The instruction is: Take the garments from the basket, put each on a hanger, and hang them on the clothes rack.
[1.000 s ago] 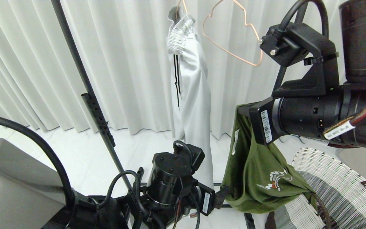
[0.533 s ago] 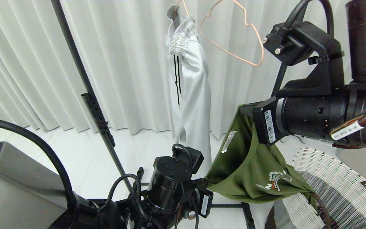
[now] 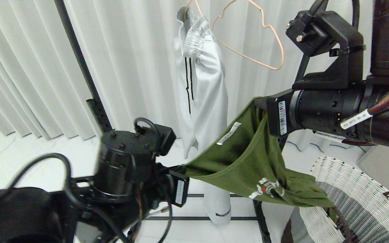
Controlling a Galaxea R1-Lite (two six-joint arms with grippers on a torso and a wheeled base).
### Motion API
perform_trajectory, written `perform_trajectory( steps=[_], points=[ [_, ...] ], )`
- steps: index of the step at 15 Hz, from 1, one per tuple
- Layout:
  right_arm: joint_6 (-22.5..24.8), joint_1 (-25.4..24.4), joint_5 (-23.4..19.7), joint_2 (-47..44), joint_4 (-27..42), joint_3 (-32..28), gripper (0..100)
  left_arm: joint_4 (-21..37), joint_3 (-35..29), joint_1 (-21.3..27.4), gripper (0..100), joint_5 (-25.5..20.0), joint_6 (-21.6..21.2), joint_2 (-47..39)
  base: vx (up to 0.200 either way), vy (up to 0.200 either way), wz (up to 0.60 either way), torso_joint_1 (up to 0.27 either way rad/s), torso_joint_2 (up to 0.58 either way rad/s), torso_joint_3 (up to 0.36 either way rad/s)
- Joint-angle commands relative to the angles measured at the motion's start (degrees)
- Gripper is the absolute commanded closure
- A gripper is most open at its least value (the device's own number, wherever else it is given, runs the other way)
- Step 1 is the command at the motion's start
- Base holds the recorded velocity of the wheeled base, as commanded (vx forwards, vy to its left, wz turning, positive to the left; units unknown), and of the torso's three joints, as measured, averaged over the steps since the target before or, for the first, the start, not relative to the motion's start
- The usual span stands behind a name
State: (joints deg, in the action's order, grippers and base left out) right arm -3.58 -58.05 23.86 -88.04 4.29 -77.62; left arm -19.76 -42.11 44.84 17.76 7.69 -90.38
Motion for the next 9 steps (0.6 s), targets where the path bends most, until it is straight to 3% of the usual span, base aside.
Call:
perform_trajectory(
  steps=[1,2,4,7,9],
  points=[
    [0.2,0.1,0.1,-0.3,-1.0,0.0,100,19.5,-12.7,-4.7,100,0.2,-0.3,17.4,0.0,0.0,0.0,0.0,0.0,0.0],
    [0.2,0.5,0.4,0.1,-1.4,-0.1,100,24.4,-17.0,-4.8,100,0.5,-0.3,18.6,0.0,0.0,0.0,0.0,0.0,0.0],
    [1.7,2.6,0.4,2.2,-1.7,-0.1,100,28.8,-24.5,-5.1,100,3.1,-2.5,18.0,0.0,0.0,0.0,0.0,0.0,0.0],
    [4.6,8.0,-0.1,6.7,-1.4,0.2,100,30.0,-30.8,-3.4,100,4.7,-9.8,15.2,0.0,0.0,0.0,0.0,0.0,0.0],
    [6.6,11.0,-0.5,9.2,-1.3,0.1,100,29.9,-31.5,1.0,100,5.2,-10.1,14.1,0.0,0.0,0.0,0.0,0.0,0.0]
  ],
)
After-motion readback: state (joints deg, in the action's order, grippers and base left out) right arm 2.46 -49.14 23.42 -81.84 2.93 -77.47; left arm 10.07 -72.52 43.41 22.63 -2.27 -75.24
